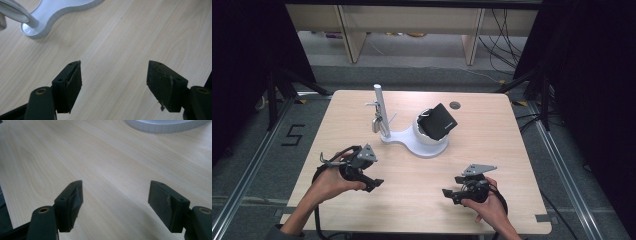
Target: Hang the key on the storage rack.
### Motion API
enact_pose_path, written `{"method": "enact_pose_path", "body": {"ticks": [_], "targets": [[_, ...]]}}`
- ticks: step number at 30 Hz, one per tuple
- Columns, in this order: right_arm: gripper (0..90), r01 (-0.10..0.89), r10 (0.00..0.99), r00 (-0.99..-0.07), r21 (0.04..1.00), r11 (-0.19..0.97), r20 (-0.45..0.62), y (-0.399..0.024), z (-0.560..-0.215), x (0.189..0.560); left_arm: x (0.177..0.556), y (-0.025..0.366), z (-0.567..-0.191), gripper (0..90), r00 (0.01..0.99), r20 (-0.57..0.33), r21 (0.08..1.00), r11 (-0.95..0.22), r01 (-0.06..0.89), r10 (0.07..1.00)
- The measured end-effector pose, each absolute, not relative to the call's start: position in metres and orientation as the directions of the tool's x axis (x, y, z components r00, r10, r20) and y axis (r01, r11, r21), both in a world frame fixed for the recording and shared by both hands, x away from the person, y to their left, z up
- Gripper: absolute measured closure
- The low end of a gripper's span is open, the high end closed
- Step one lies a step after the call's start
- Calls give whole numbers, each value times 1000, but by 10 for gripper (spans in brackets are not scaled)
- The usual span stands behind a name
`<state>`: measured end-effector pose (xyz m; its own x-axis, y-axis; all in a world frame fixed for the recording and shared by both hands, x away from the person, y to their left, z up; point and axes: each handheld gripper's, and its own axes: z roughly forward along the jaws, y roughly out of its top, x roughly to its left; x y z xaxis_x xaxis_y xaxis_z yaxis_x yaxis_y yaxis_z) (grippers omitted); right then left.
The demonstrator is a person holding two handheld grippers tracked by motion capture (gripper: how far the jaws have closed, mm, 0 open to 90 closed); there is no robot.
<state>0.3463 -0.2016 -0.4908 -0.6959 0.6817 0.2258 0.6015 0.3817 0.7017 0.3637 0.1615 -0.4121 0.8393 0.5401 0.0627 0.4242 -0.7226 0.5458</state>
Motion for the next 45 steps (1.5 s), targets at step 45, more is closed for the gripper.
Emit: {"method": "enact_pose_path", "body": {"ticks": [45], "targets": [[291, 586, 683, -702, 709, 392, 204, -197, -491, 344, 307, 160, -477, 177, 799, 94, 638, -652, 410, 594]]}}
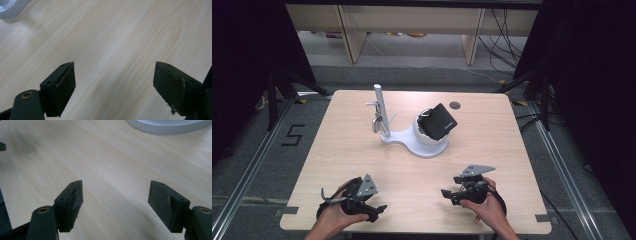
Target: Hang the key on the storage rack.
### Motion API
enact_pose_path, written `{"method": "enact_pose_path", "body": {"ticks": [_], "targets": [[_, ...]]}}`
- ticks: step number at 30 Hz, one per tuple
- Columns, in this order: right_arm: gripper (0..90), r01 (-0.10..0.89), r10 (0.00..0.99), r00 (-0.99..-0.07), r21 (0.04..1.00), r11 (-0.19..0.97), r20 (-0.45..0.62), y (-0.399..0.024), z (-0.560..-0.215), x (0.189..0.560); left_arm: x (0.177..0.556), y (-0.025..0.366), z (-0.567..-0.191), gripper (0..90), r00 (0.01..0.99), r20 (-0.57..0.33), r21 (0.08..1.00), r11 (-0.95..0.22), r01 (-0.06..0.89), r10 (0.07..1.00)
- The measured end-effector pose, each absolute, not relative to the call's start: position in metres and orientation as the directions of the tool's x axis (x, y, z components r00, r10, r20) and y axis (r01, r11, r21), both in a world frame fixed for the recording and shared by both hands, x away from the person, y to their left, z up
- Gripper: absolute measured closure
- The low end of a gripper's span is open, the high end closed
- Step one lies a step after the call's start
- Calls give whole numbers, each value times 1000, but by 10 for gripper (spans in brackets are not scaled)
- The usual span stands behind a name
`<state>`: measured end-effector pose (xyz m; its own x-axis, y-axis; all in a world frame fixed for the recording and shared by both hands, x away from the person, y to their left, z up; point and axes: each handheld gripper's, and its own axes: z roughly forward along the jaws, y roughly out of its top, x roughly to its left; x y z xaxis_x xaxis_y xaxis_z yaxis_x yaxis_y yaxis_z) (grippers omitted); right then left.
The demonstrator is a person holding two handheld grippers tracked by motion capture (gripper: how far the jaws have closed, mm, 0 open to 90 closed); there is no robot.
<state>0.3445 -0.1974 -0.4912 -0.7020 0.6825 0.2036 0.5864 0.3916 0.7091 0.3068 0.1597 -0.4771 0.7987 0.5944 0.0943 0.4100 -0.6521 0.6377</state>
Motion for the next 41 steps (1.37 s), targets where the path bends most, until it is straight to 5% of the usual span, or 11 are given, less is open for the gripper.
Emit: {"method": "enact_pose_path", "body": {"ticks": [41], "targets": [[213, 585, 678, -708, 701, 408, 197, -192, -493, 343, 273, 195, -500, 177, 729, 83, 685, -570, 453, 679]]}}
